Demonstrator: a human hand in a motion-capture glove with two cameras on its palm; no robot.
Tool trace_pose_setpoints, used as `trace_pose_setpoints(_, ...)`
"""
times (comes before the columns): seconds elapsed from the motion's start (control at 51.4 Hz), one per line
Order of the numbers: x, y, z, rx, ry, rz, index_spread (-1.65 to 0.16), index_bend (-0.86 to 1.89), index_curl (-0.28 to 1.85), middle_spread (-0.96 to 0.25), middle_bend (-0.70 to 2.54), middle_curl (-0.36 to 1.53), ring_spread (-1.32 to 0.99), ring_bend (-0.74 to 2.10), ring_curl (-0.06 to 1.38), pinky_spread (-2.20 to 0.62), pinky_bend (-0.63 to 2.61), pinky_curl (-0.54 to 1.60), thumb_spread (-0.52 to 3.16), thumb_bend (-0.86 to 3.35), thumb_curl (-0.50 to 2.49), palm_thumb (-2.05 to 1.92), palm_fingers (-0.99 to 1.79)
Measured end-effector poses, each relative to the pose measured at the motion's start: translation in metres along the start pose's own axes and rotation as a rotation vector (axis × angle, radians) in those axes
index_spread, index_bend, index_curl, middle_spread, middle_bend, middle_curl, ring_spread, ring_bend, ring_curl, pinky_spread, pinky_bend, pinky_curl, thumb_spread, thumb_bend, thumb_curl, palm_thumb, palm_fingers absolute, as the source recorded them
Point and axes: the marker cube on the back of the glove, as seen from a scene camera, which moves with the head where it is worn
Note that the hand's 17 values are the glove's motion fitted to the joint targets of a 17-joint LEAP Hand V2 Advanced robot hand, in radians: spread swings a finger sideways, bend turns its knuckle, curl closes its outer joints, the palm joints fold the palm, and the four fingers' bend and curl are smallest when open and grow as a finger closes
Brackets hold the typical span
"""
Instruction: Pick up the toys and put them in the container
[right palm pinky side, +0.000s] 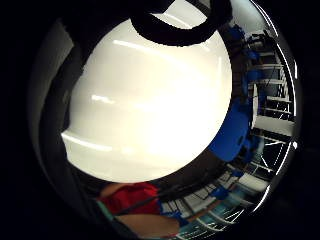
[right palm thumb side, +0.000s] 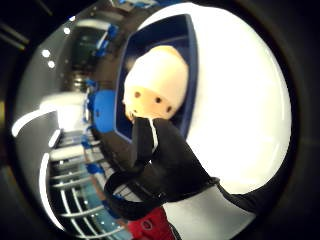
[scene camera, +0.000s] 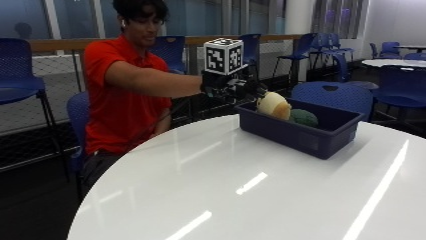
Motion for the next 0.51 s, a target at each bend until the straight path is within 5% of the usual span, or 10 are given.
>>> trace_pose_setpoints(0.506, 0.094, 0.057, 0.005, 0.081, -0.038, 0.077, -0.31, 0.14, 0.25, -0.07, 0.15, 0.31, -0.04, 0.18, 0.34, 0.07, 0.7, 0.32, 1.21, -0.05, 0.22, -0.06, -0.15)
